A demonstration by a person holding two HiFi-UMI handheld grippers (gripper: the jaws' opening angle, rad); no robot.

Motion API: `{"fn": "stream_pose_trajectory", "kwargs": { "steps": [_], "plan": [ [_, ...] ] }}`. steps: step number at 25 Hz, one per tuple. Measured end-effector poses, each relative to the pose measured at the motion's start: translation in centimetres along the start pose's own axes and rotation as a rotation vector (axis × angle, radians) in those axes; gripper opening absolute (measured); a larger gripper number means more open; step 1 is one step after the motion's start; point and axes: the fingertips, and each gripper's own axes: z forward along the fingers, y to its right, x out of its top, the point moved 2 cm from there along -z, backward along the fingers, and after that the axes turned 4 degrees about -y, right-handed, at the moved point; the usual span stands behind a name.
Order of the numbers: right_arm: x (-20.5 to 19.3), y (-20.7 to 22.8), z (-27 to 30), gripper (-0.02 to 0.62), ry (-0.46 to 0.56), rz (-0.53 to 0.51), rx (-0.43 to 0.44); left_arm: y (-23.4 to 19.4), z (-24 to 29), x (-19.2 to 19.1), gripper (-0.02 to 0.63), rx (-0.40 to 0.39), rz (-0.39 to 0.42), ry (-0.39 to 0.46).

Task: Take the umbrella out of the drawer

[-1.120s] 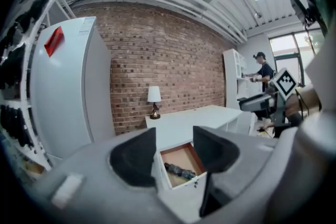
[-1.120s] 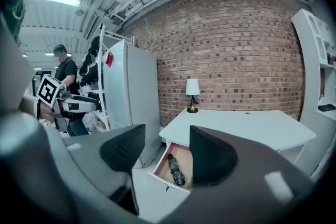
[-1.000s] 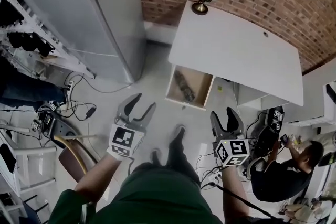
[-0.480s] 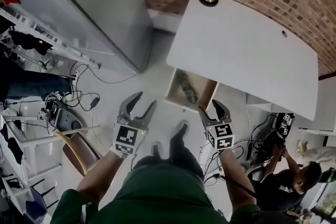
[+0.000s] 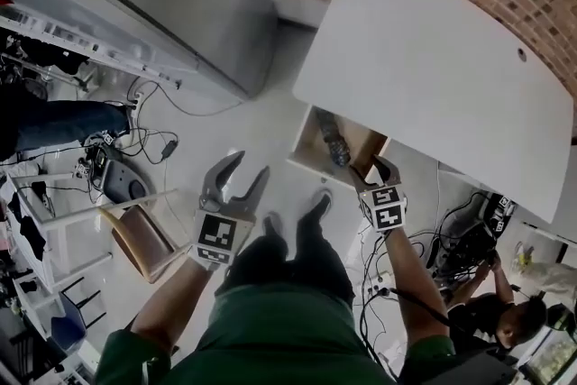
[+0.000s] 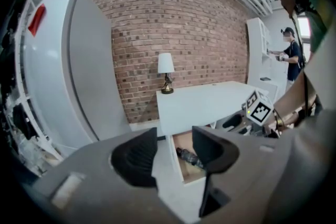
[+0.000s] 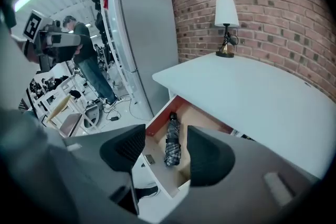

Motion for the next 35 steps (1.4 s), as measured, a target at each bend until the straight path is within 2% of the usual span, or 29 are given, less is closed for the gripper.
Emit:
{"fn": "stream_pose_trajectory", "kwargs": {
  "steps": [6, 12, 16, 18, 24, 35],
  "plan": [
    [-2.6, 1.5, 4.4, 0.247, -0.066, 0.068, -0.02, -2.6, 2.1, -3.2, 0.207, -0.002, -0.033, -0.037],
    [-4.3, 3.0, 8.2, 0.247, -0.105, 0.138, -0.072, -4.5, 5.0, -6.9, 0.207, -0.057, -0.064, -0.058],
    [-6.4, 3.1, 10.1, 0.247, -0.123, 0.199, -0.101, -5.6, 6.1, -8.7, 0.207, -0.093, -0.049, -0.089],
    [-6.9, 3.1, 11.2, 0.247, -0.124, 0.211, -0.11, -6.3, 6.4, -9.5, 0.207, -0.091, -0.078, -0.092],
    [-6.6, 3.7, 14.4, 0.247, -0.108, 0.223, -0.119, -7.9, 7.7, -12.0, 0.207, -0.092, -0.098, -0.107],
    [-6.8, 4.3, 18.2, 0.247, -0.098, 0.195, -0.114, -9.0, 9.1, -14.1, 0.207, -0.068, -0.13, -0.12]
  ]
}}
